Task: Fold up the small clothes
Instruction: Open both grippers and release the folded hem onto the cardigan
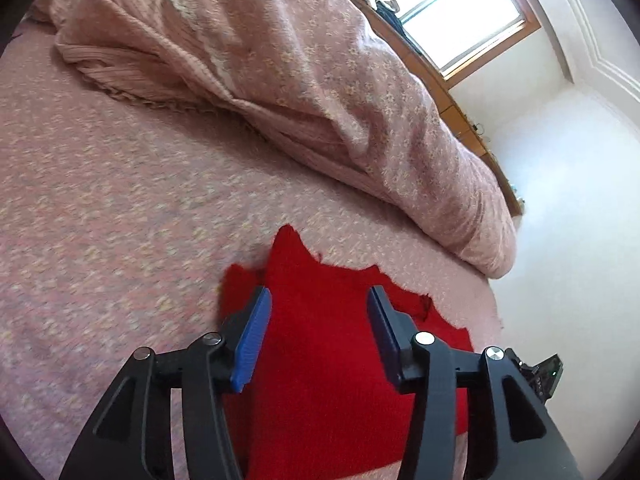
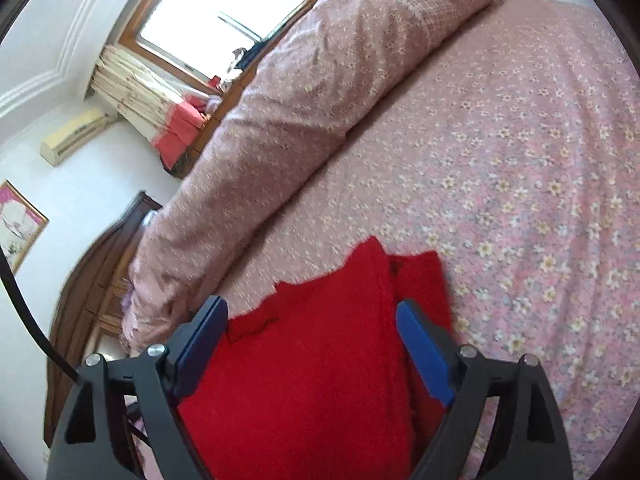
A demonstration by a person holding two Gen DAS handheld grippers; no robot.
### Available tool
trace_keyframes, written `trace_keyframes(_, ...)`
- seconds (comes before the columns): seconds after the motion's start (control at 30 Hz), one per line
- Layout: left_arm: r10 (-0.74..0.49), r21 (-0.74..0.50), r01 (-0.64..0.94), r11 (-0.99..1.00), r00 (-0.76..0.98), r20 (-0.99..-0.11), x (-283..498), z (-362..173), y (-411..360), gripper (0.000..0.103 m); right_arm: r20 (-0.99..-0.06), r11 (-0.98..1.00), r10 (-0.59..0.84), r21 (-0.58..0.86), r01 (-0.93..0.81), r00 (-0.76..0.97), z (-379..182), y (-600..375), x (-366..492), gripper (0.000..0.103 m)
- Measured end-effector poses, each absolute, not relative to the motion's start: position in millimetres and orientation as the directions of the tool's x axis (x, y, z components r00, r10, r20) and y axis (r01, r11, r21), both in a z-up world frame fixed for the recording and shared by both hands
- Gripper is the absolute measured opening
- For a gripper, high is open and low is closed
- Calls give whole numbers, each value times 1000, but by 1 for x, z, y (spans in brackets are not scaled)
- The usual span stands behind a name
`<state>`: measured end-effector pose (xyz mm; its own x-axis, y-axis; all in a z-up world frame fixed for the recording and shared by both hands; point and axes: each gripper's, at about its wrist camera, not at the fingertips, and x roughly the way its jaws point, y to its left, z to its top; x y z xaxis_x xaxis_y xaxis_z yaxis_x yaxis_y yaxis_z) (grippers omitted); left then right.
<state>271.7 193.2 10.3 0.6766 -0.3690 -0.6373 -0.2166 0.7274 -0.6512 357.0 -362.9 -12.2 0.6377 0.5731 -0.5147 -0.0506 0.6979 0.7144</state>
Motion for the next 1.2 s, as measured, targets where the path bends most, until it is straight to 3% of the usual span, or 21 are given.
trace_keyframes(0.37,-335,-537,-237,810,564,-755,224,-9,153,43,-720,922,375,354,-156,584,3,-338,317,83)
trace_keyframes(0.43,-314,-500,-224,837,552,-773,225,-9,146,43,-746,934,356,291,-205,563,-7,-330,307,70)
trace_keyframes(0.57,-244,-403,-201,893,537,-808,234,-15,133,43,-760,947,315,210,-245,568,-20,-328,297,61)
trace_keyframes(0.63,-226,-369,-192,909,516,-826,238,-22,126,42,-757,944,329,240,-227,564,-20,-335,300,37)
trace_keyframes(0.73,-148,-286,-193,939,523,-840,238,-25,117,35,-763,946,321,278,-164,561,-23,-346,309,36)
trace_keyframes(0.83,-130,-260,-182,948,523,-842,239,-27,115,35,-793,961,276,241,-137,542,-35,-344,318,36)
trace_keyframes(0.97,-165,-312,-205,928,527,-834,239,-24,126,35,-775,952,304,274,-138,554,-27,-345,319,38)
trace_keyframes(1.03,-183,-340,-215,915,530,-828,238,-22,130,35,-755,938,341,316,-145,560,-24,-348,318,46)
trace_keyframes(1.2,-204,-377,-244,893,529,-824,233,-19,141,35,-713,923,367,357,-141,598,-17,-356,315,46)
